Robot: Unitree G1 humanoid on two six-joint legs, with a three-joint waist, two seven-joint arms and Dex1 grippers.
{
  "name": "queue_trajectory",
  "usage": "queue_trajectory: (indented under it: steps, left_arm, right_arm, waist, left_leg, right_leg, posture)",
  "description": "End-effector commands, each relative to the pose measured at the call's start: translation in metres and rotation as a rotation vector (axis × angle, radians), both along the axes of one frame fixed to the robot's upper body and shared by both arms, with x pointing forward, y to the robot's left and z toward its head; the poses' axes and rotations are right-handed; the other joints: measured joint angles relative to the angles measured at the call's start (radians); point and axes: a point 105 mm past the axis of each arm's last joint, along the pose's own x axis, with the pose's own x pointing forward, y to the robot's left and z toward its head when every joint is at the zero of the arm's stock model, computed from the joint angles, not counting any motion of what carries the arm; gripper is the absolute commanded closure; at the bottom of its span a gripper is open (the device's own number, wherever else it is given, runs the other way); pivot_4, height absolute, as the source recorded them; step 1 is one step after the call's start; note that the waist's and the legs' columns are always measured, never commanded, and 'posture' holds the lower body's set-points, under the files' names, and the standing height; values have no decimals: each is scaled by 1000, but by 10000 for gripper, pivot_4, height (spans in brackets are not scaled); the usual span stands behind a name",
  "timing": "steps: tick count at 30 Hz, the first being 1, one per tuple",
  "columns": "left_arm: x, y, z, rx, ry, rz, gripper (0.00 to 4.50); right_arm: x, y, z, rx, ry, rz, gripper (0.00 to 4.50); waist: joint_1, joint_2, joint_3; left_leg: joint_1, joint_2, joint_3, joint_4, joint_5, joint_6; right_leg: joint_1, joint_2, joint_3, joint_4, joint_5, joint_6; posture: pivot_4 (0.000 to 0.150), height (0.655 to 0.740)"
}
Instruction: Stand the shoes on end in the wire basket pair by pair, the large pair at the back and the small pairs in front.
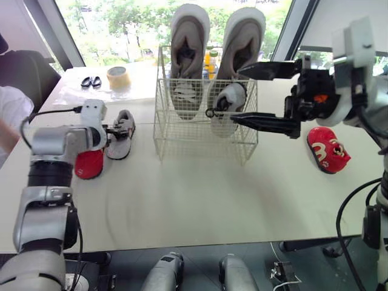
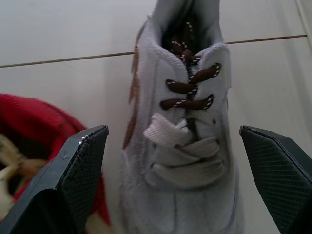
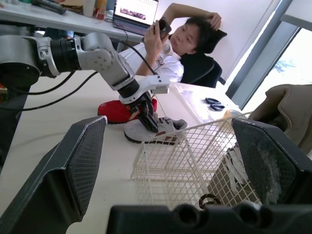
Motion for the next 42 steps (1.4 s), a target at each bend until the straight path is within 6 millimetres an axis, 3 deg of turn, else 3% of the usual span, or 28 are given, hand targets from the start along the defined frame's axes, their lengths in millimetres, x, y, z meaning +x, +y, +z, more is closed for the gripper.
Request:
queue_trajectory:
  steps: [1,2,7,9,12,14,15,17,21,24,33,42]
  left_arm:
    - [9,0,2,11,-18,-20,0]
    - [10,-1,1,12,-13,-23,0]
    - [13,0,-3,-11,10,-24,23489]
    - [16,1,7,-21,-27,-12,32231]
    - [27,-2,54,-9,-236,7,42481]
    - [32,-15,125,-66,-566,20,42481]
    - [28,-21,160,-96,-737,36,42481]
    - [11,-34,208,-145,-1004,34,42481]
    - [-35,-71,257,-200,-1405,-79,42481]
    - [-51,-90,258,-224,-1531,-103,42481]
    - [-48,-161,184,-336,-1504,-220,42481]
    - [-38,-193,140,-276,-1491,-260,42481]
  right_arm:
    - [-9,-2,12,24,-59,-18,626]
    - [-10,-3,13,26,-60,-24,626]
    - [-10,-4,13,37,-62,-53,0]
    - [-9,-4,13,43,-63,-61,0]
    - [-10,-5,12,46,-60,-68,0]
    - [-9,-5,12,49,-59,-74,0]
    - [-9,-6,12,50,-59,-77,0]
    - [-7,-6,12,55,-59,-81,0]
    - [-6,-6,12,59,-63,-90,0]
    - [-5,-7,13,63,-65,-92,0]
    - [-5,-4,15,67,-73,-102,0]
    - [-7,-3,18,69,-78,-110,0]
  waist:
    - [-1,0,0]
    - [-1,0,0]
    - [1,0,0]
    - [3,0,0]
    - [3,-1,0]
    - [4,-2,1]
    - [7,-4,2]
    - [13,-8,4]
    - [11,-6,3]
    - [14,-5,3]
    - [25,-6,3]
    - [23,-6,3]
  left_leg:
    - [0,0,0,0,0,0]
    - [0,0,0,0,0,0]
    - [0,0,0,0,0,0]
    - [0,0,0,1,0,0]
    - [-1,0,-1,1,0,0]
    - [-3,0,-1,2,0,0]
    - [-4,0,-2,2,1,-1]
    - [-6,0,-3,3,3,-5]
    - [-5,0,1,2,3,-5]
    - [-4,0,1,1,3,-4]
    - [-4,0,1,3,3,-3]
    - [-4,0,2,3,2,-3]
  right_leg:
    - [0,0,0,0,0,0]
    - [0,0,0,0,0,0]
    - [0,0,0,0,0,0]
    - [0,-1,0,0,0,0]
    - [0,-1,-1,0,0,0]
    - [-1,0,-1,0,0,0]
    - [-2,0,-2,0,0,0]
    - [-3,-1,-4,0,1,0]
    - [-2,-1,-2,-5,1,1]
    - [-1,-1,-2,-6,1,1]
    - [1,-1,-2,-6,4,2]
    - [1,0,-2,-7,4,3]
  posture:
    - [1500,7400]
    - [1500,7400]
    - [1500,7400]
    - [1500,7400]
    - [1500,7400]
    - [1500,7400]
    - [1500,7400]
    - [1500,7400]
    - [1500,7400]
    - [1500,7400]
    - [1500,7400]
    - [1500,7400]
